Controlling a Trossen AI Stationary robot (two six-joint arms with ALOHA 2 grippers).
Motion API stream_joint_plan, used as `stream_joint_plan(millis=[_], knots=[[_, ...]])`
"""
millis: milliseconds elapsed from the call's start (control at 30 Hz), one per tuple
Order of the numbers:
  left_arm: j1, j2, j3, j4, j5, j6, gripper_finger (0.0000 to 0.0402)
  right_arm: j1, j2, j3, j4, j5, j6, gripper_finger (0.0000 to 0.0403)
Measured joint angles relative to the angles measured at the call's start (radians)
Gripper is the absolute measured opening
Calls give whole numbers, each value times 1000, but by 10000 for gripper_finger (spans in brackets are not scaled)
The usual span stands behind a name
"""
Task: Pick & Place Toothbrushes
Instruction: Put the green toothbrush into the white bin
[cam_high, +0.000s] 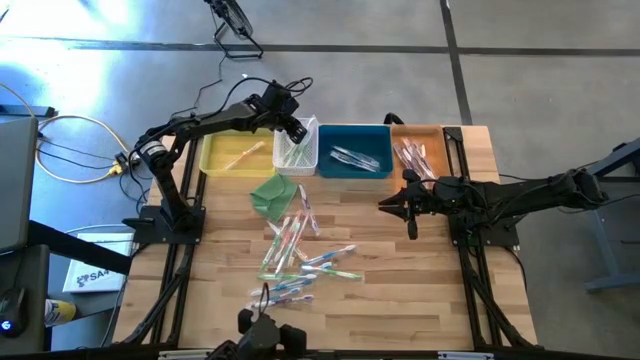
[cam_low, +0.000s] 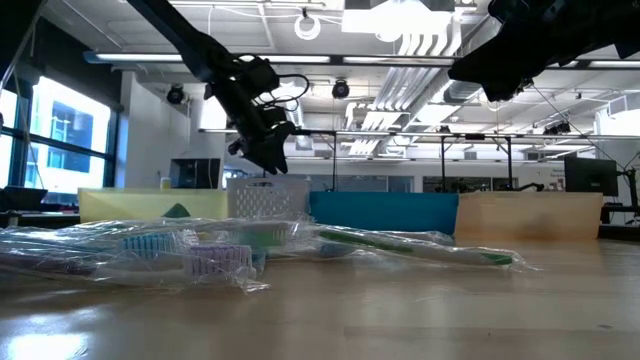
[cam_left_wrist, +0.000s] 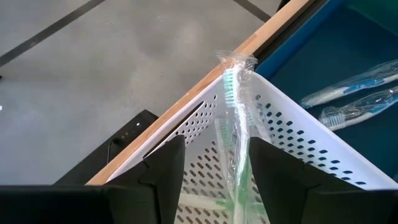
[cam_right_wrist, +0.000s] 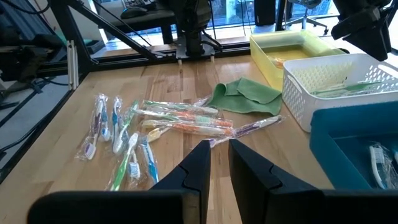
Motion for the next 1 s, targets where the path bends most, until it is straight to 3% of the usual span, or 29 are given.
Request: stream_joint_plan(millis=[433,767,1000], knots=[[-14,0,1,-3,12,-9,177,0,0,0,0,0,0,50],[-152,-37,-5,-19,-210,143,177,0,0,0,-7,0,0,50],[-303,-139,-5,-83,-281,257,177,0,0,0,-10,0,0,50]])
